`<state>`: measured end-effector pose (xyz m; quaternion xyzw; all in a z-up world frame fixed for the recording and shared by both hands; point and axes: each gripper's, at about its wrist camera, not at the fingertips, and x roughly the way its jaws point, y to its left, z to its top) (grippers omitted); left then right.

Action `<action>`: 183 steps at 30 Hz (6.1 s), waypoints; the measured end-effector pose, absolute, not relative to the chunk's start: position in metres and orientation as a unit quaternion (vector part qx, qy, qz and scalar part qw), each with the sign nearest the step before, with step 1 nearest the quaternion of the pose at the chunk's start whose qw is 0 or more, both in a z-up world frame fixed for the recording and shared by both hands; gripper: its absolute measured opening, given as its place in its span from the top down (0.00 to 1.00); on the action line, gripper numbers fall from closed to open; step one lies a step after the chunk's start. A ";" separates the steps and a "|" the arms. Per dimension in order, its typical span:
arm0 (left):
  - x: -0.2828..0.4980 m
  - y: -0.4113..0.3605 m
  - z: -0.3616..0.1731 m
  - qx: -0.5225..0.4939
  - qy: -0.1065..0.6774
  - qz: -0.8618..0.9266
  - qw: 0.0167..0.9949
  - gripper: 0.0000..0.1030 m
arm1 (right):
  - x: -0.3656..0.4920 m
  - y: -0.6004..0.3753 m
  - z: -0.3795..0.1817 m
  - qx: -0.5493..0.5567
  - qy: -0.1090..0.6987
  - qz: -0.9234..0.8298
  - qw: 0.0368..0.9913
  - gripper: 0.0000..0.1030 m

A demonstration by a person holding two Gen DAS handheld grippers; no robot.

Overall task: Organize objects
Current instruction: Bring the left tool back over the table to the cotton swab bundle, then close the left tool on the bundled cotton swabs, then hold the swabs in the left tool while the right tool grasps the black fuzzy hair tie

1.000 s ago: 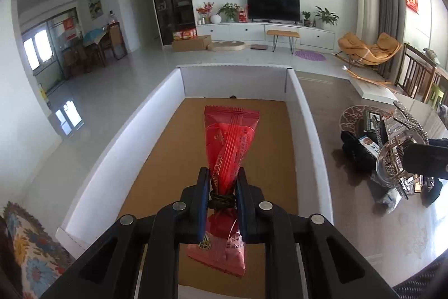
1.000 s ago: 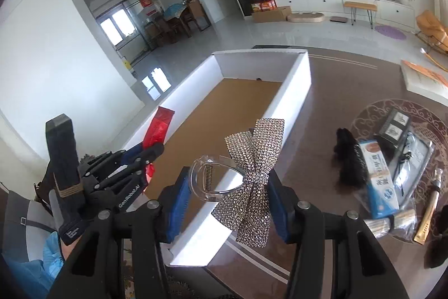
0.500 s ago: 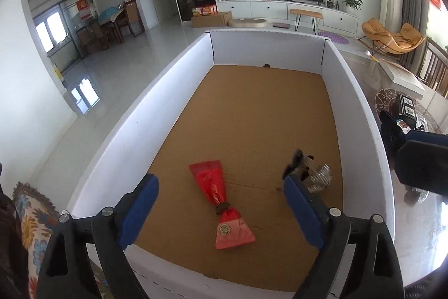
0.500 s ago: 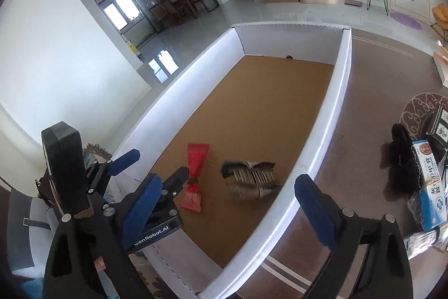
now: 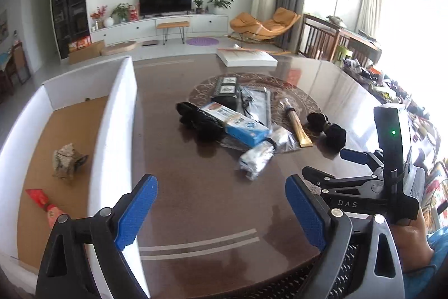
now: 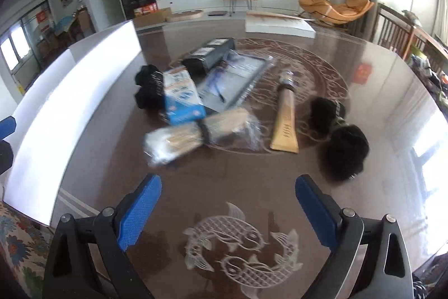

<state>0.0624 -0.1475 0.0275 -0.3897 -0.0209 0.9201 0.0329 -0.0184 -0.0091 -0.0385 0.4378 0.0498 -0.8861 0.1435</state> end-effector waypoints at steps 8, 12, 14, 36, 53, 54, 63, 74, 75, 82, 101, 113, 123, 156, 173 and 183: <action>0.018 -0.110 -0.056 -0.466 -0.054 0.882 0.030 0.10 | -0.003 0.050 -0.066 0.447 0.019 -0.890 0.088 0.06; 0.011 -0.115 -0.072 -0.475 -0.057 0.878 0.008 0.10 | -0.006 0.044 -0.076 0.448 0.030 -0.888 0.100 0.06; 0.010 -0.117 -0.076 -0.479 -0.054 0.876 0.000 0.10 | -0.008 0.044 -0.083 0.450 0.032 -0.886 0.104 0.06; -0.008 -0.107 -0.087 -0.471 -0.014 0.881 -0.041 0.00 | -0.007 0.043 -0.094 0.450 0.058 -0.885 0.103 0.00; -0.008 -0.105 -0.088 -0.466 -0.015 0.883 -0.045 0.00 | -0.005 0.043 -0.093 0.447 0.060 -0.886 0.105 0.00; -0.008 -0.105 -0.088 -0.467 -0.015 0.883 -0.045 0.00 | -0.005 0.043 -0.093 0.447 0.060 -0.886 0.105 0.00; -0.008 -0.105 -0.087 -0.466 -0.015 0.884 -0.045 0.00 | -0.005 0.043 -0.093 0.446 0.060 -0.887 0.105 0.00; -0.012 -0.107 -0.086 -0.479 -0.015 0.877 -0.042 0.00 | -0.004 0.044 -0.092 0.444 0.060 -0.888 0.105 0.00; -0.012 -0.107 -0.086 -0.483 -0.014 0.875 -0.039 0.00 | -0.004 0.044 -0.092 0.444 0.060 -0.888 0.106 0.00; -0.009 -0.114 -0.086 -0.495 -0.011 0.868 -0.028 0.00 | -0.002 0.045 -0.092 0.439 0.060 -0.890 0.106 0.00; -0.026 -0.063 -0.066 -0.476 0.074 0.876 0.020 0.64 | 0.000 0.046 -0.093 0.430 0.059 -0.895 0.107 0.00; -0.022 -0.072 -0.080 -0.495 0.057 0.867 0.009 0.21 | -0.001 0.045 -0.094 0.428 0.059 -0.896 0.106 0.00; -0.036 -0.120 -0.079 -0.472 -0.010 0.880 -0.051 0.72 | 0.000 0.044 -0.094 0.426 0.059 -0.897 0.107 0.00; -0.047 -0.158 -0.091 -0.464 -0.038 0.881 -0.085 0.00 | 0.002 0.045 -0.093 0.421 0.058 -0.899 0.107 0.00; -0.045 -0.158 -0.089 -0.467 -0.037 0.880 -0.082 0.00 | -0.034 0.162 -0.045 0.422 -0.087 -0.901 0.054 0.00; -0.044 -0.163 -0.078 -0.504 -0.019 0.862 -0.040 0.30 | -0.144 0.082 -0.055 0.520 0.051 -0.837 0.161 0.14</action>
